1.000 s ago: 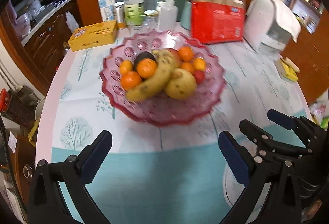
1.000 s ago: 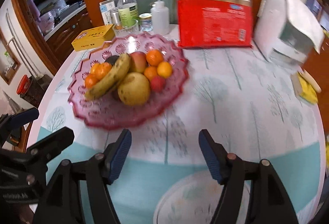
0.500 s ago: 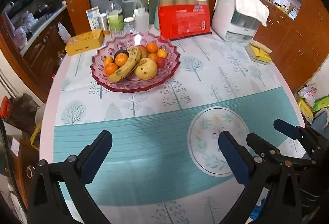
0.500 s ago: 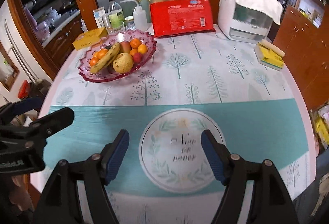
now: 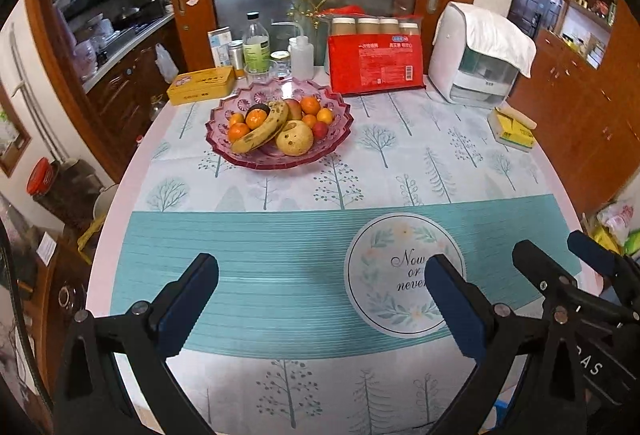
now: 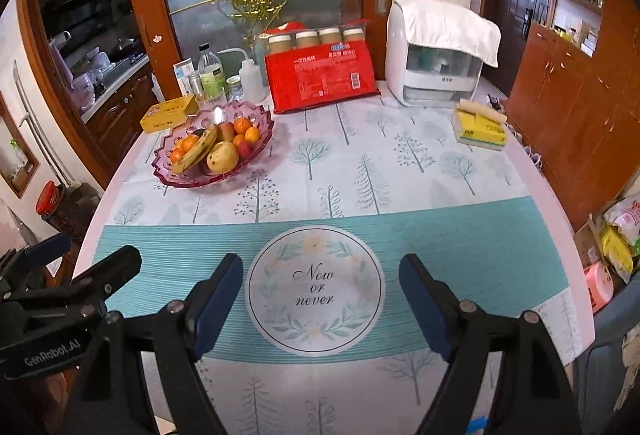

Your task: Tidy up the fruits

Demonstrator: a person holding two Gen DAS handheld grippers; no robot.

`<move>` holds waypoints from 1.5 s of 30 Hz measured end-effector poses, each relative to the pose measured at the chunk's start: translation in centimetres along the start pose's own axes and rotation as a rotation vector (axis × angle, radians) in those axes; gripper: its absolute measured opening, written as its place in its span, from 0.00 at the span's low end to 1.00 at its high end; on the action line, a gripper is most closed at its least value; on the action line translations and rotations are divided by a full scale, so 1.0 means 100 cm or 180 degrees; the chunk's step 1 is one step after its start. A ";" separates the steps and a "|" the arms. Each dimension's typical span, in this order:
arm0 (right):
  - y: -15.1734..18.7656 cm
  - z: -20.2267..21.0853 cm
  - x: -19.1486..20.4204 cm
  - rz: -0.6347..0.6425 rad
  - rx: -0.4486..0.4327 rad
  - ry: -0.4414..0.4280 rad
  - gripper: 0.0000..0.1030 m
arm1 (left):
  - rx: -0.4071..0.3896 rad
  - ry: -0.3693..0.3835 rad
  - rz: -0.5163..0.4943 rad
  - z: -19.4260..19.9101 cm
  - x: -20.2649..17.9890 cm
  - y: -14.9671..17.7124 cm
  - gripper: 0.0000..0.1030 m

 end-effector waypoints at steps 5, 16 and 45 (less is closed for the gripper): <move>0.001 0.006 -0.004 0.0078 -0.0026 -0.0061 0.79 | -0.0044 -0.0140 0.0045 0.010 -0.005 0.004 1.00; 0.005 0.012 -0.013 0.0038 -0.0071 -0.0210 0.79 | -0.0031 -0.0259 0.0051 0.020 -0.011 0.014 1.00; 0.010 0.016 -0.015 0.0024 -0.0040 -0.0242 0.79 | 0.0044 -0.0288 0.0043 0.022 -0.013 0.023 1.00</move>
Point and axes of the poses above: each gripper's, at about its wrist camera, not at the fingertips, and z roughly against the way its jaws point, x to its left, y to its underside, the point moved 1 cm from there along -z, roughly the way its jaws point, and after that the axes turned 14 degrees about -x, right-handed, at the moved point
